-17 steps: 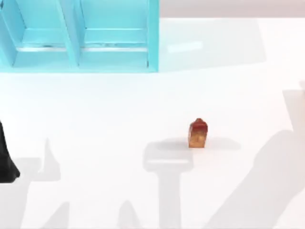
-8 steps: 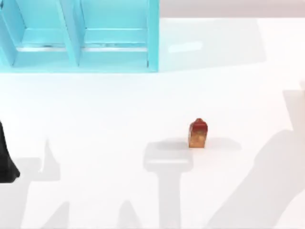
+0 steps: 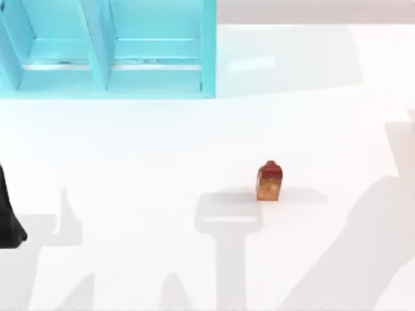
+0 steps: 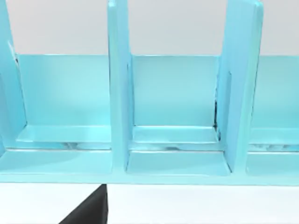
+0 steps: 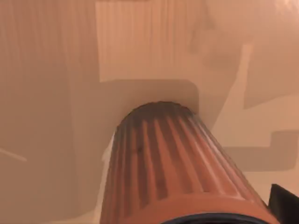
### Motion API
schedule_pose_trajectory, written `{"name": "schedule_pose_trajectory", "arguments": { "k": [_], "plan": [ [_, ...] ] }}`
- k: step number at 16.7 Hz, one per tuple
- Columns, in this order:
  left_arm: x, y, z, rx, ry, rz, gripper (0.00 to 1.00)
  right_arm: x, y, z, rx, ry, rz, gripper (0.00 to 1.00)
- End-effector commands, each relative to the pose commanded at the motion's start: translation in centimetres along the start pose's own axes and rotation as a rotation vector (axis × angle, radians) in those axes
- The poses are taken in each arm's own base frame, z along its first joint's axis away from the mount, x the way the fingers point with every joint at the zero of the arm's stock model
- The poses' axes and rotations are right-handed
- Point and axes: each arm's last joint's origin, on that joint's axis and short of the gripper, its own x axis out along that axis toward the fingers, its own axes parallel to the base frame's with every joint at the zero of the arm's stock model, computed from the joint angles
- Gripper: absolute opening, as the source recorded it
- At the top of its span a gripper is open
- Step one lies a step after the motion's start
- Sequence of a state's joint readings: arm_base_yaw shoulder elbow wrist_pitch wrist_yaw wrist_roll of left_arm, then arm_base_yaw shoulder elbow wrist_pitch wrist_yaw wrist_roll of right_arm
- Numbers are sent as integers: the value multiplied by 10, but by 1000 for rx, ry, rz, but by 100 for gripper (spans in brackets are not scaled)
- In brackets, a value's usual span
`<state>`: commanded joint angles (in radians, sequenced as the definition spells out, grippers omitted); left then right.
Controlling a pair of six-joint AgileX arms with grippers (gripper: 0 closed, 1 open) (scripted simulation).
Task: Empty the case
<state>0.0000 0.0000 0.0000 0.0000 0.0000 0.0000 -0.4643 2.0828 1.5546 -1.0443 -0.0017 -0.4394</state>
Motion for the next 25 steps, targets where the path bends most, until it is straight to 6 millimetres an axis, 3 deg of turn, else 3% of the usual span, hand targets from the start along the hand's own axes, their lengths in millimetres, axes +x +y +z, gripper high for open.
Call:
{"name": "schedule_pose_trajectory", "arguments": {
  "k": [11,14,21,25],
  "plan": [
    [0,0,0,0,0,0,100,-4,-1,1,4,-1,1,0],
    [0,0,0,0,0,0,100,-28,-5,5,12,2,4,0],
    [0,0,0,0,0,0,100,-119,-1,2,4,3,2,0],
    [0,0,0,0,0,0,100,-130,0,0,1,-1,0,0]
  ]
}}
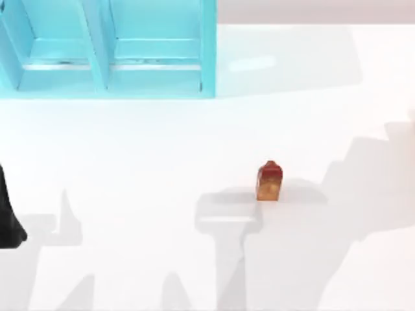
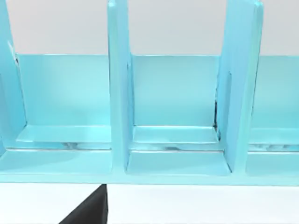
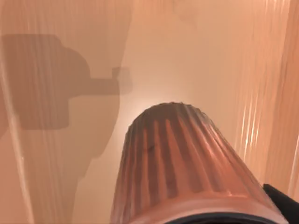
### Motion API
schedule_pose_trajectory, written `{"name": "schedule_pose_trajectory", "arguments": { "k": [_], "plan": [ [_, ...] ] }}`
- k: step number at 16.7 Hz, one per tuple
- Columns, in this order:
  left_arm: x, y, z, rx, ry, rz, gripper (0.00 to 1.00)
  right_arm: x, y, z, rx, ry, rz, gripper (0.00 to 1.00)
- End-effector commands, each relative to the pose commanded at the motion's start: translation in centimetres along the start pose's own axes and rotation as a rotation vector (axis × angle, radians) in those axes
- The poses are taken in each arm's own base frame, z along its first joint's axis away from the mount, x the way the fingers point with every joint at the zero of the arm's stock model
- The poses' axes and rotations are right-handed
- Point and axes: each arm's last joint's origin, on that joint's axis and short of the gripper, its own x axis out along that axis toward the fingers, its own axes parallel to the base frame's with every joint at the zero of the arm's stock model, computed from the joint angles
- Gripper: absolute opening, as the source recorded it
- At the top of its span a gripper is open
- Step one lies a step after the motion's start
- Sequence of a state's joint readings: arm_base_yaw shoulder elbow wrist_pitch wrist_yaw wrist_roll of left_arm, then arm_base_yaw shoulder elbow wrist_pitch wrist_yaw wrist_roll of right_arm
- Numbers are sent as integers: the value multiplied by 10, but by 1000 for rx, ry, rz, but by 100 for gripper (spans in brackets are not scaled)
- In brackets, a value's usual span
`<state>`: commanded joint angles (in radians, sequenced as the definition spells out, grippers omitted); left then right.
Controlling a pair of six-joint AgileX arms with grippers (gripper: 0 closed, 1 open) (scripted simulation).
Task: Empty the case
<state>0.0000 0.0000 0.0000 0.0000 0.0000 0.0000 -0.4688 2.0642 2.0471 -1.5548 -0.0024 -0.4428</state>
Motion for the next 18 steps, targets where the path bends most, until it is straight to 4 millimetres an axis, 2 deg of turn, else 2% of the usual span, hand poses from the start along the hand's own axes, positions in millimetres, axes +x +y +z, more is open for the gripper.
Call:
{"name": "schedule_pose_trajectory", "arguments": {
  "k": [4,7,9,12,15,18],
  "plan": [
    [0,0,0,0,0,0,100,3,4,4,-2,6,2,0],
    [0,0,0,0,0,0,100,10,37,20,-20,12,-7,0],
    [0,0,0,0,0,0,100,17,77,35,-40,15,-17,0],
    [0,0,0,0,0,0,100,30,151,50,-64,14,-33,0],
    [0,0,0,0,0,0,100,46,220,52,-69,7,-45,0],
    [0,0,0,0,0,0,100,63,275,45,-57,1,-52,0]
  ]
}}
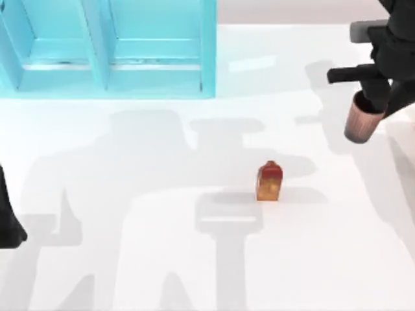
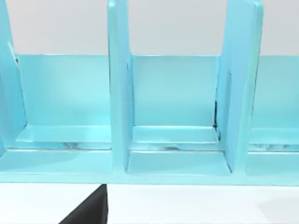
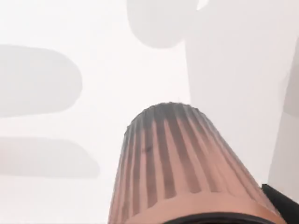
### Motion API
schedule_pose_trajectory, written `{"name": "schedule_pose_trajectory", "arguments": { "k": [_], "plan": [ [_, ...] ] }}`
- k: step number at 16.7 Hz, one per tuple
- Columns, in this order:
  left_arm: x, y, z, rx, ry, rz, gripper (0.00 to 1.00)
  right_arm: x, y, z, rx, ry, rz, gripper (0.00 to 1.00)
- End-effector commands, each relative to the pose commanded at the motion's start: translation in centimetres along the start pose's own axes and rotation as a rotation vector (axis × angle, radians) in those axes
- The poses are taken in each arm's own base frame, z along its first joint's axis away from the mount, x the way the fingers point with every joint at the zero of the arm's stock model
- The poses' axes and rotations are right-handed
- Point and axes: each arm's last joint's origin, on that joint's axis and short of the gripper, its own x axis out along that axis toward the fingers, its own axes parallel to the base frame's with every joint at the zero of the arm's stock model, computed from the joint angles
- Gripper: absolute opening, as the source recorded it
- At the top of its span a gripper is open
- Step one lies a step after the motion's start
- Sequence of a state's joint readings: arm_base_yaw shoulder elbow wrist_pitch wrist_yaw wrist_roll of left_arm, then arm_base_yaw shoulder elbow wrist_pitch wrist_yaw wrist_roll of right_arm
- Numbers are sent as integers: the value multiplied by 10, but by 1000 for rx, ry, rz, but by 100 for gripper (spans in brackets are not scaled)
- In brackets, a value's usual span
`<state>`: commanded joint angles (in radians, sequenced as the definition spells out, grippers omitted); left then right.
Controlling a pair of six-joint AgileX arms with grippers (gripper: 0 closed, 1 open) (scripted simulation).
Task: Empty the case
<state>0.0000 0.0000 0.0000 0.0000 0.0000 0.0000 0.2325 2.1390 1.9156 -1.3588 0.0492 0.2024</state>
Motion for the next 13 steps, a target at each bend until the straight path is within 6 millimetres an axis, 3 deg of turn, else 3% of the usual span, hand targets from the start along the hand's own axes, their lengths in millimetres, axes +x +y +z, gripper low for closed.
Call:
{"name": "schedule_pose_trajectory", "arguments": {
  "k": [2,5,13],
  "plan": [
    [0,0,0,0,0,0,100,9,26,-5,15,-1,-3,0],
    [0,0,0,0,0,0,100,19,48,-11,40,1,-6,0],
    [0,0,0,0,0,0,100,24,53,-13,64,5,-5,0]
  ]
}}
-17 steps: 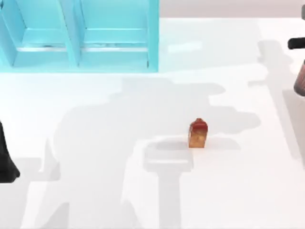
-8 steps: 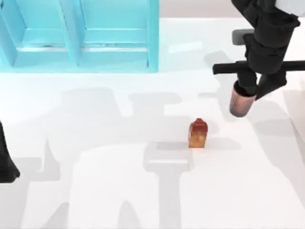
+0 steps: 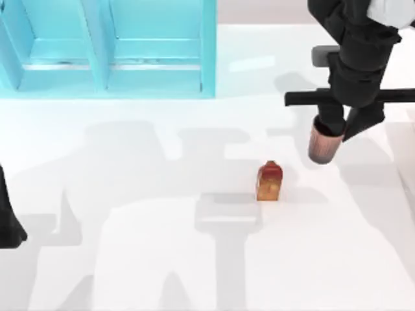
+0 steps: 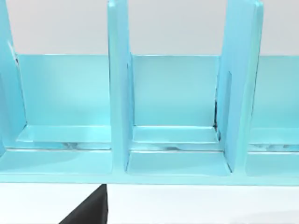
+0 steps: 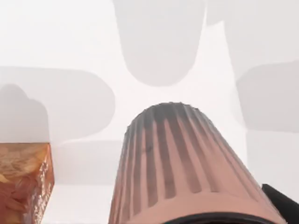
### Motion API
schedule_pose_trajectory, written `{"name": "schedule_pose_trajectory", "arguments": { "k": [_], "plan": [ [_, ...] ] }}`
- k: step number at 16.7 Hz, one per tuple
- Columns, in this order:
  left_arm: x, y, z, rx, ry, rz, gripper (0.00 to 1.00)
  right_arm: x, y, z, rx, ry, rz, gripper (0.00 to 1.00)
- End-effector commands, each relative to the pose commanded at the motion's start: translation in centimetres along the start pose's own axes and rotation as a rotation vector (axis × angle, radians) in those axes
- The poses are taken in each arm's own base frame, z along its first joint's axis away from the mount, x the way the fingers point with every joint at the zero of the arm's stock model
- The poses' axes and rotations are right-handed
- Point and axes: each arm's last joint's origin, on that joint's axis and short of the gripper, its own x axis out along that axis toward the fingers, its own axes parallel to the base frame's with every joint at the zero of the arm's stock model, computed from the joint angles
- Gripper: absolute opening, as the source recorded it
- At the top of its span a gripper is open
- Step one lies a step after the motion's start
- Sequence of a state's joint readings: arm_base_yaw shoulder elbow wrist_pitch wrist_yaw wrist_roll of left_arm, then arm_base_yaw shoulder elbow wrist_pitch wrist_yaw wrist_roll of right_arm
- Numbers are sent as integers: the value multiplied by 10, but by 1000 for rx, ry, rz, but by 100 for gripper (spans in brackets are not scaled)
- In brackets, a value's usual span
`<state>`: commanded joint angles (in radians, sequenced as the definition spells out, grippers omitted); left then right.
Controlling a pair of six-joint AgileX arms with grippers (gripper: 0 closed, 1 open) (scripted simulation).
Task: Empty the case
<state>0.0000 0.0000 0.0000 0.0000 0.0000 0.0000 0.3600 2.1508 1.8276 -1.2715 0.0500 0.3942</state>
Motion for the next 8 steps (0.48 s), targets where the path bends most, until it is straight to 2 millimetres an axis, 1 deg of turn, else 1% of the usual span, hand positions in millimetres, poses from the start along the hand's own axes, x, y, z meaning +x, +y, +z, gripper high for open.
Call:
{"name": "schedule_pose_trajectory", "arguments": {
  "k": [2,7,8],
  "plan": [
    [0,0,0,0,0,0,100,6,1,0,0,2,-2,0],
    [0,0,0,0,0,0,100,41,6,0,-5,-6,1,0],
    [0,0,0,0,0,0,100,45,7,-1,-6,-1,-2,0]
  ]
}}
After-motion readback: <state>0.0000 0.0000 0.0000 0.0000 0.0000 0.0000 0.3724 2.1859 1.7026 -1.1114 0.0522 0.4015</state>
